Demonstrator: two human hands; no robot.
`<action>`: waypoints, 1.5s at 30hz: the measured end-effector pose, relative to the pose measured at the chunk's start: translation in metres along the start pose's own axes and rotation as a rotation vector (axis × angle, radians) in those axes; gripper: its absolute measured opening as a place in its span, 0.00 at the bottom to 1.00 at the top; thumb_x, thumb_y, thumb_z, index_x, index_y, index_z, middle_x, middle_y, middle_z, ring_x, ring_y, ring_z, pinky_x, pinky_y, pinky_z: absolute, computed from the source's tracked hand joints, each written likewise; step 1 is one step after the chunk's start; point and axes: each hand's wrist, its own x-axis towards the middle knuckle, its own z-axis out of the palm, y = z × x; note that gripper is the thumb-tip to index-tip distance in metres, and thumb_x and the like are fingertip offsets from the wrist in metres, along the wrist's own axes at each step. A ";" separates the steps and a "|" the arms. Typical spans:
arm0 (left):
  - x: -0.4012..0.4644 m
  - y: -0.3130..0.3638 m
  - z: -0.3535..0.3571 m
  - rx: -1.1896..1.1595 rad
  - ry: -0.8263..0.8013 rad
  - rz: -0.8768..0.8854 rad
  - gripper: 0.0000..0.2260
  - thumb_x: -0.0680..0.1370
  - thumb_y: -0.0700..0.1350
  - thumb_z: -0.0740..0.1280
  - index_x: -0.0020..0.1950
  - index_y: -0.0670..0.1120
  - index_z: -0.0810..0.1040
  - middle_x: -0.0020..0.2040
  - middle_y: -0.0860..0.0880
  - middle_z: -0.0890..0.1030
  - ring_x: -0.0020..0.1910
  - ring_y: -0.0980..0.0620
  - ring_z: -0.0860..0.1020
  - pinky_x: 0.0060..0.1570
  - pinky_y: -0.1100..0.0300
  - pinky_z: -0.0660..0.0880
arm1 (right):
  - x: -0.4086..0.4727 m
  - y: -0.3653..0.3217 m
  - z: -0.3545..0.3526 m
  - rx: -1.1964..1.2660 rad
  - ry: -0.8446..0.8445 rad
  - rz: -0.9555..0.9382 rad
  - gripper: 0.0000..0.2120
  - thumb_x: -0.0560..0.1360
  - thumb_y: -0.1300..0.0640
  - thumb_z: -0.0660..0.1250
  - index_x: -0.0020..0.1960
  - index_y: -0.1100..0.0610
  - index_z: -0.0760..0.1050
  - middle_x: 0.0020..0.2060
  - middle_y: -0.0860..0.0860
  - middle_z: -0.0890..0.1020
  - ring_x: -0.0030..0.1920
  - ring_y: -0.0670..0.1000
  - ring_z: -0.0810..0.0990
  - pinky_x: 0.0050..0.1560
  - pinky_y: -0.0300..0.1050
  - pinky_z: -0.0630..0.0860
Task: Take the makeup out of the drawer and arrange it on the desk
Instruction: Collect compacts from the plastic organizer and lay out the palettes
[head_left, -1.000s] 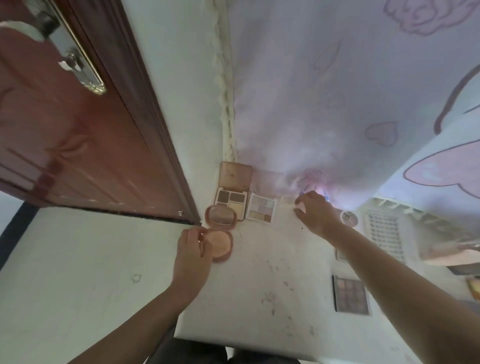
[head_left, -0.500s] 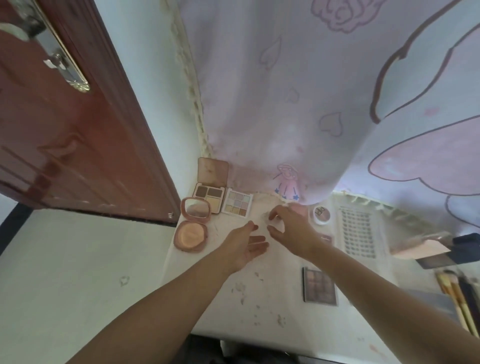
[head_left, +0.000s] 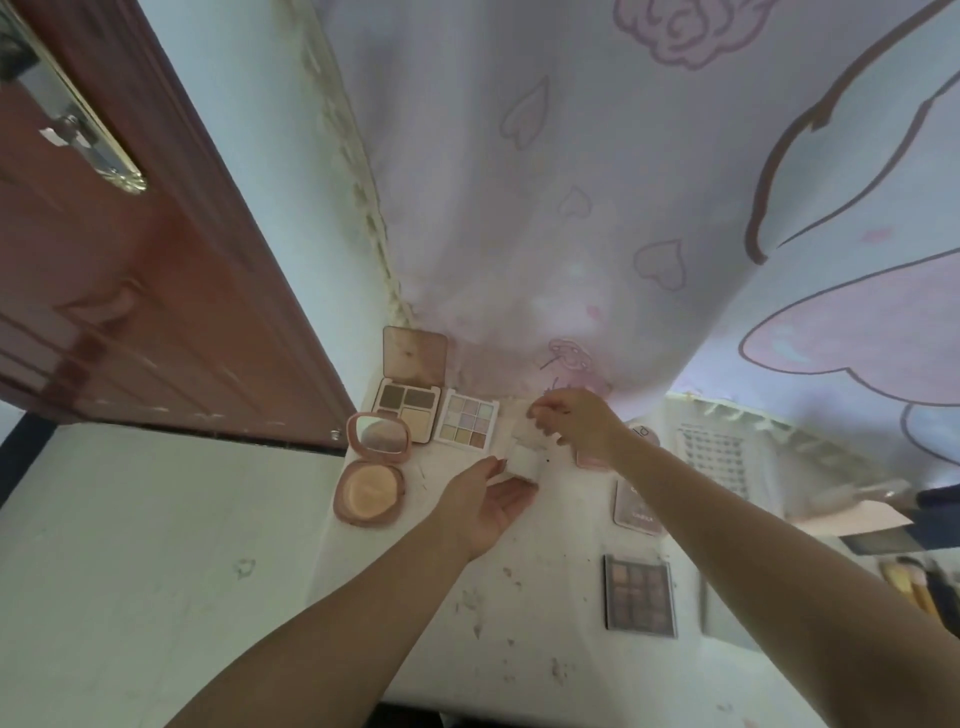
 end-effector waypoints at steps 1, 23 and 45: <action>0.003 0.002 0.000 -0.029 0.009 0.006 0.07 0.81 0.39 0.58 0.46 0.38 0.71 0.51 0.32 0.76 0.48 0.37 0.77 0.55 0.47 0.74 | 0.009 -0.002 0.001 -0.016 -0.007 0.000 0.08 0.78 0.62 0.62 0.52 0.63 0.79 0.35 0.50 0.79 0.35 0.46 0.75 0.35 0.36 0.71; -0.001 -0.016 0.006 0.213 0.068 0.015 0.08 0.81 0.39 0.58 0.56 0.37 0.71 0.52 0.39 0.77 0.54 0.43 0.74 0.57 0.50 0.72 | -0.015 0.045 -0.023 -0.990 -0.034 -0.149 0.15 0.77 0.58 0.59 0.62 0.56 0.71 0.61 0.54 0.73 0.63 0.55 0.72 0.60 0.52 0.74; -0.030 -0.029 0.004 0.067 -0.319 -0.049 0.15 0.75 0.47 0.67 0.53 0.36 0.81 0.54 0.36 0.81 0.48 0.44 0.82 0.44 0.53 0.80 | -0.089 0.026 -0.009 -0.399 -0.101 -0.438 0.15 0.71 0.49 0.71 0.53 0.53 0.73 0.49 0.46 0.78 0.52 0.46 0.76 0.55 0.43 0.74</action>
